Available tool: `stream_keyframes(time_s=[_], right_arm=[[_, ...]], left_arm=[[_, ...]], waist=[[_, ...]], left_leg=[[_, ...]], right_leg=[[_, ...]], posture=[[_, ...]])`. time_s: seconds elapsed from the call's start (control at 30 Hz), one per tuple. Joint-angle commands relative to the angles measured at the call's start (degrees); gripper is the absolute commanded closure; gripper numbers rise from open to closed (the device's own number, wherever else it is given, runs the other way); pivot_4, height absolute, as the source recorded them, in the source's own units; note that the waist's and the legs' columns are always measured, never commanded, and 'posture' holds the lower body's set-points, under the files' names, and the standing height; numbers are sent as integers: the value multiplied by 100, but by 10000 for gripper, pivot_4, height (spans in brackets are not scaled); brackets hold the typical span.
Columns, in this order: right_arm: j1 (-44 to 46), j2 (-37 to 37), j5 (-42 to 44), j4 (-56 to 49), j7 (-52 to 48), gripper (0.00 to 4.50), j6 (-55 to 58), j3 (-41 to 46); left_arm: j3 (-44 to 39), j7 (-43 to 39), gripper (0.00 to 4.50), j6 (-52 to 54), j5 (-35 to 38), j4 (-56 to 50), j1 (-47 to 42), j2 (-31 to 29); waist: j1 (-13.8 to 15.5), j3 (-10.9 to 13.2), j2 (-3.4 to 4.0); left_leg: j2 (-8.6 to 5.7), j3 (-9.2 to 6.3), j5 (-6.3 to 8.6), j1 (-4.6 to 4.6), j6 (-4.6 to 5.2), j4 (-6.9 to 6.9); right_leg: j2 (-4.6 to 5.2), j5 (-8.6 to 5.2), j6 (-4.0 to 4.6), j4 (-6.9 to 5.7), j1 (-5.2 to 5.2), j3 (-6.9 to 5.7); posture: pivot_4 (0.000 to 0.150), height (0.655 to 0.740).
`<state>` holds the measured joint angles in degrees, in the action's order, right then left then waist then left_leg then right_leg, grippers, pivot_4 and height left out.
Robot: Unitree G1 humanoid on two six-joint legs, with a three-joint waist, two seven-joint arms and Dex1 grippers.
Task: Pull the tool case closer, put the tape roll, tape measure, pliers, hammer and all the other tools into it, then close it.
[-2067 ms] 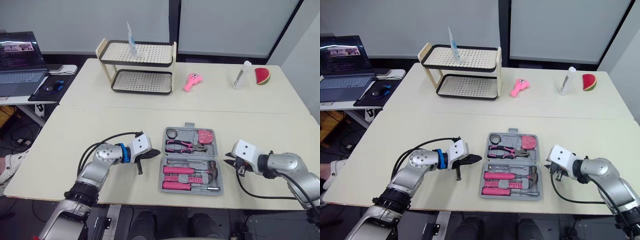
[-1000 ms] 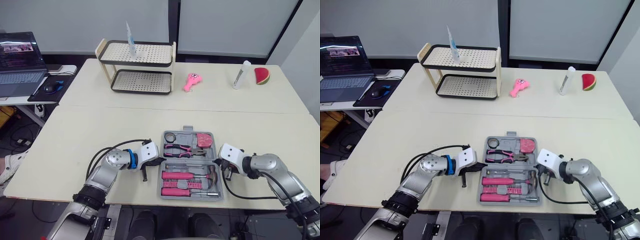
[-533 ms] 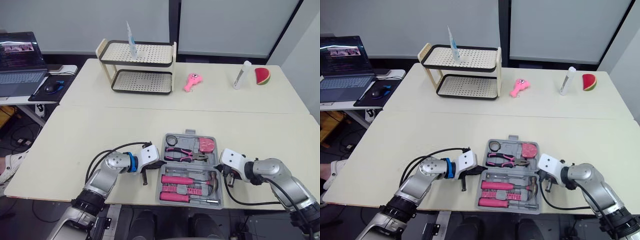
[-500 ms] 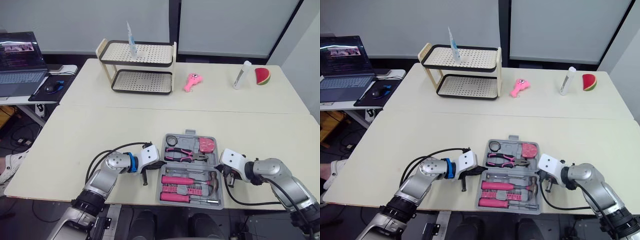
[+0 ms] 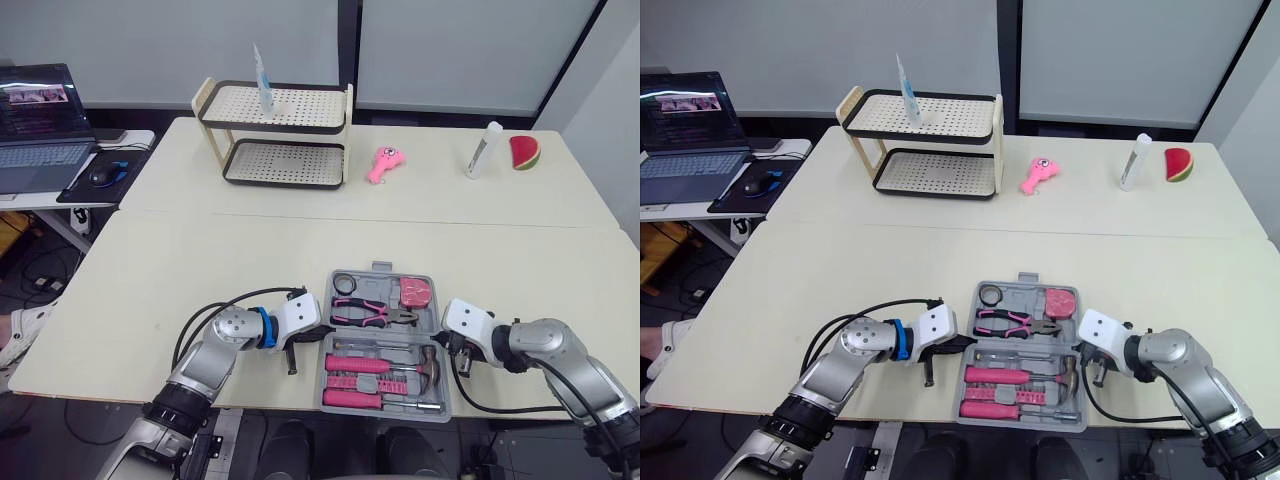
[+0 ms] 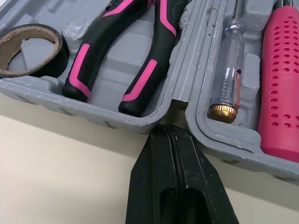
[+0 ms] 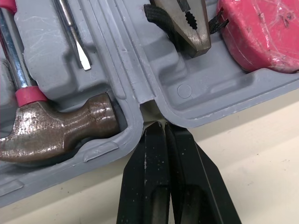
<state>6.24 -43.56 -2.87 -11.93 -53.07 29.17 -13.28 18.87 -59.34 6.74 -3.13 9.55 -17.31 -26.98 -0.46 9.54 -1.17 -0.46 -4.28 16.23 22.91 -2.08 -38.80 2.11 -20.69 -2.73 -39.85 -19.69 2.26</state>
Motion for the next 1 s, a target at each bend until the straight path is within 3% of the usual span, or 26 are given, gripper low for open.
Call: stream_keyframes(time_s=[0.03, 0.73, 1.0], right_arm=[[180, 158, 153, -213, -41, 44917, -149, -61], [234, 138, 90, -127, -105, 44917, -89, -85], [-51, -326, 73, -299, 81, 44917, 160, 533]], left_arm=[[152, 14, 45000, -163, 12, -113, -87, 117], [93, 85, 45000, -287, -46, 121, -198, 125], [-310, -19, 45000, -289, 155, 74, -120, -322]], waist=[[0, 0, 0], [2, 0, 0], [2, 0, 0]], left_leg=[[0, 0, 0, 0, 0, 0], [0, 0, 0, 0, 0, -1], [0, 0, 0, 1, 0, -1]], right_leg=[[0, 0, 0, 0, 0, 0], [0, 0, 0, -1, 1, 0], [0, 0, 0, -1, -1, 0]], posture=[[1500, 7290], [1500, 7290], [1500, 7290]])
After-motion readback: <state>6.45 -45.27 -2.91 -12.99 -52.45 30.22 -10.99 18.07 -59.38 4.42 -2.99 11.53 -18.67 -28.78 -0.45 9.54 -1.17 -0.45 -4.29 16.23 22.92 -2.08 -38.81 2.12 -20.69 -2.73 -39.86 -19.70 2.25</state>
